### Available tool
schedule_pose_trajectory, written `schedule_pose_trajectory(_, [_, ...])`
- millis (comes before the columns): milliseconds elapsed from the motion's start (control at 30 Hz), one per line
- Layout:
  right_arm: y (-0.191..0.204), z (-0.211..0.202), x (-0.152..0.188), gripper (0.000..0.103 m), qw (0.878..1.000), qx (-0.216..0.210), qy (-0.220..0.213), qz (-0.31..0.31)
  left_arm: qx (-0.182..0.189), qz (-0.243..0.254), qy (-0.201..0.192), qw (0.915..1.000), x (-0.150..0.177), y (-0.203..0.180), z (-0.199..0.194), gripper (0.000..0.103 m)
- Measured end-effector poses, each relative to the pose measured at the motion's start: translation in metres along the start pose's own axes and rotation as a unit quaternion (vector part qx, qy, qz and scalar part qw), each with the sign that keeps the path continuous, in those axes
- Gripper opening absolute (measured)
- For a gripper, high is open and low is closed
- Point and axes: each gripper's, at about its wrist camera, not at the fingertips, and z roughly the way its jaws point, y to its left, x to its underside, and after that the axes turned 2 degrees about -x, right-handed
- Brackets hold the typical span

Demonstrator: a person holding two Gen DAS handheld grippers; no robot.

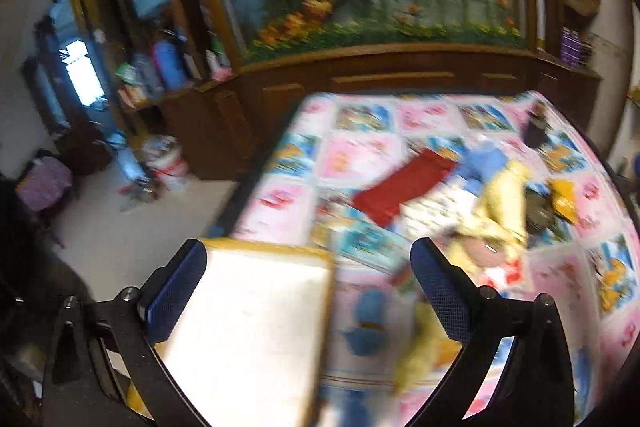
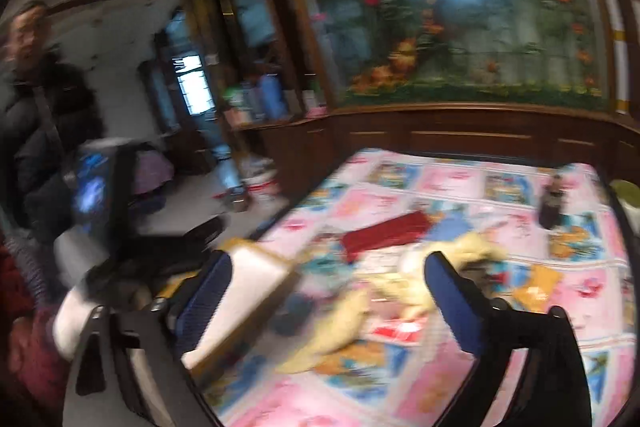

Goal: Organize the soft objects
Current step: 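Move the left tool toward the yellow towel while the right tool approaches the yellow pouch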

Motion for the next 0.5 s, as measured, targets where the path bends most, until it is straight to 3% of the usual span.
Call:
schedule_pose_trajectory(133, [-0.081, 0.026, 0.008, 0.100, 0.994, 0.073, 0.068, 0.055, 0.058, 0.012, 0.027, 0.9979, 0.019, -0.038, 0.018, 0.102])
schedule_pose_trajectory(300, [-0.165, 0.032, 0.036, 0.082, 0.978, 0.139, 0.113, 0.103, 0.121, 0.012, 0.041, 0.9918, 0.026, -0.073, 0.026, 0.102])
schedule_pose_trajectory(400, [-0.196, 0.037, 0.053, 0.082, 0.973, 0.158, 0.114, 0.122, 0.137, 0.031, 0.049, 0.9889, 0.029, -0.094, 0.037, 0.102])
schedule_pose_trajectory(500, [-0.220, 0.048, 0.062, 0.082, 0.969, 0.163, 0.121, 0.140, 0.129, 0.048, 0.056, 0.9889, 0.031, -0.109, 0.053, 0.102])
